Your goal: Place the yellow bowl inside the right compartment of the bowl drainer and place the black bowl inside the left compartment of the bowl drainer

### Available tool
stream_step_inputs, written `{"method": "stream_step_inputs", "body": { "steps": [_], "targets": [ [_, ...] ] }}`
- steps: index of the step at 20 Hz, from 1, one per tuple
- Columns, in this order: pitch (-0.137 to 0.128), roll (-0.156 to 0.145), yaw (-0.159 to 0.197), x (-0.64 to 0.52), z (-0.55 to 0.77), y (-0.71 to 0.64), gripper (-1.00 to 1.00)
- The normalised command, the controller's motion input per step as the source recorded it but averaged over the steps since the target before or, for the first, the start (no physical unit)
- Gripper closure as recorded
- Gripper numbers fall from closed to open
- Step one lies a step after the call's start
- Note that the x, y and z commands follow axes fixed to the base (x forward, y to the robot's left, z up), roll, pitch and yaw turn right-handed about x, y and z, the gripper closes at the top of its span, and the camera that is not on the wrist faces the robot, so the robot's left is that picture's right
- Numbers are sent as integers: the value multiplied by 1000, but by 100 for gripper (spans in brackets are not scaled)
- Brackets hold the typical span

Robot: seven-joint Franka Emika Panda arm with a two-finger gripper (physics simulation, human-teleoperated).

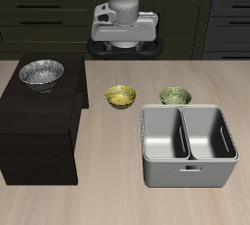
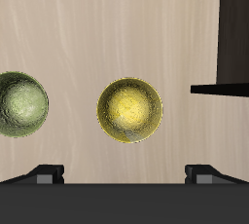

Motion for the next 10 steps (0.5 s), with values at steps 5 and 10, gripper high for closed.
{"method": "stream_step_inputs", "body": {
  "steps": [5,10],
  "targets": [
    [14,11,6,103,-374,146,-100],
    [5,-16,13,149,-546,112,-100]
  ]
}}
